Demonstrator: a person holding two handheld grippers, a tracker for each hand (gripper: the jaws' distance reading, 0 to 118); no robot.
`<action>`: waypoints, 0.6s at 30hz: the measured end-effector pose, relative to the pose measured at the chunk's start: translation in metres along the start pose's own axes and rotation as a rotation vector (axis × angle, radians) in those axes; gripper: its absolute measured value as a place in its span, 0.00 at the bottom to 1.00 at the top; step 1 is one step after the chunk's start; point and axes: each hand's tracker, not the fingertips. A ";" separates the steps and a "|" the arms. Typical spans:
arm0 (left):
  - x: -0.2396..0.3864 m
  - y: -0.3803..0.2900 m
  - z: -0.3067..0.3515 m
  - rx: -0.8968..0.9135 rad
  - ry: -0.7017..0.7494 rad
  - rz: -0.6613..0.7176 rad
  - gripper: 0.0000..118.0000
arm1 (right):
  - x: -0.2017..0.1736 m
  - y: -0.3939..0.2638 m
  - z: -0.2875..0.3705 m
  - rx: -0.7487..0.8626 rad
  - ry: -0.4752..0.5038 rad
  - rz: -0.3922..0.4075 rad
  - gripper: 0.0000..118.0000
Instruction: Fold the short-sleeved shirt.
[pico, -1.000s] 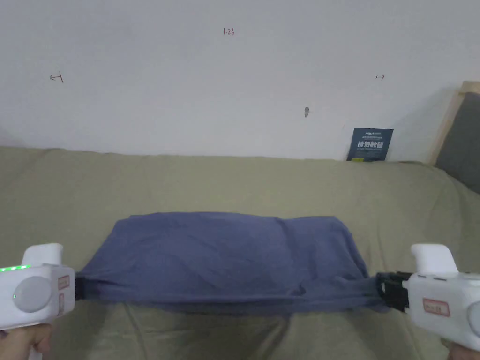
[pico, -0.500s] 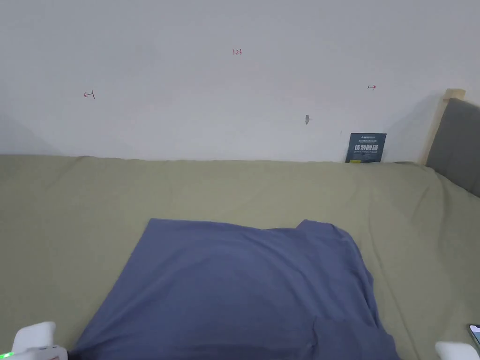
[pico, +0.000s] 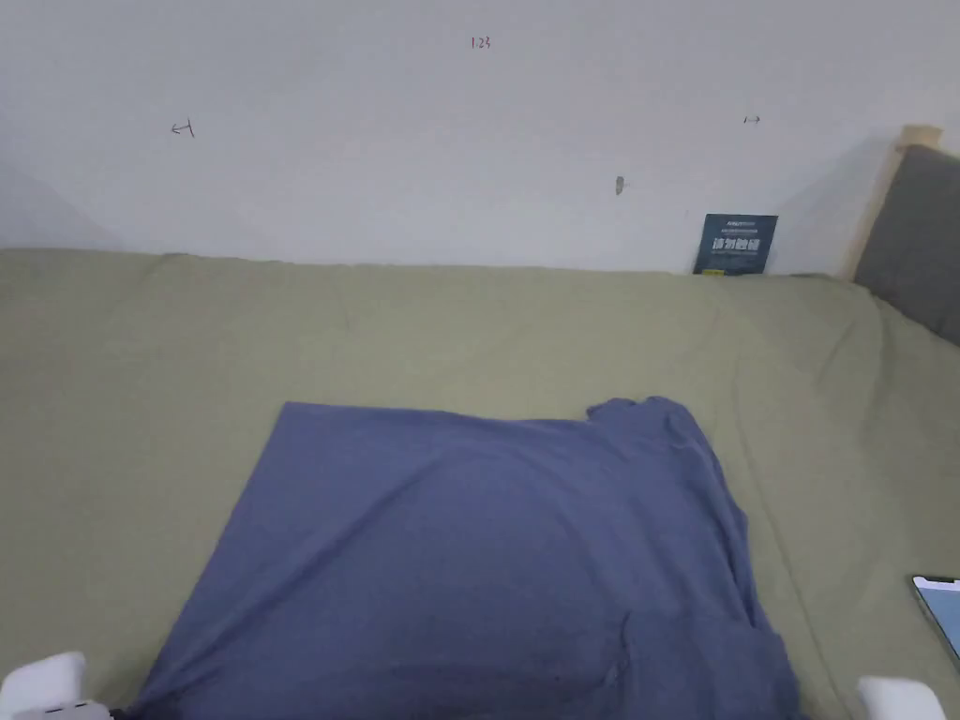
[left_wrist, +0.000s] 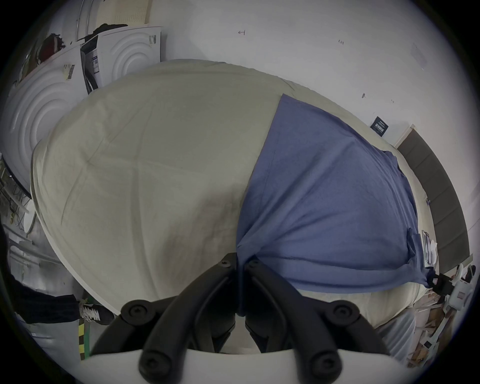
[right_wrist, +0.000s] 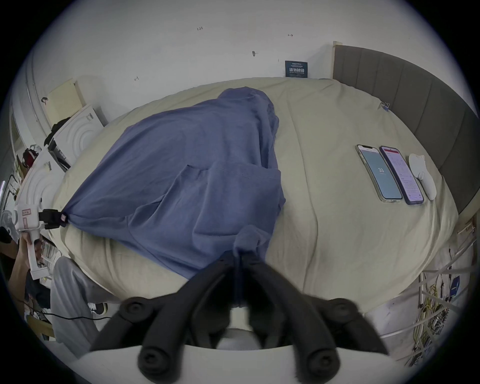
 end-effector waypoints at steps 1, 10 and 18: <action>-0.001 0.000 0.001 0.005 0.003 0.001 0.18 | 0.001 0.001 0.000 -0.002 -0.015 -0.008 0.42; -0.010 -0.011 0.049 0.030 0.027 -0.037 0.95 | -0.004 0.003 0.040 0.039 -0.052 -0.077 0.96; -0.030 -0.024 0.052 -0.001 0.017 -0.134 0.00 | -0.043 0.005 0.057 0.075 0.043 0.035 0.00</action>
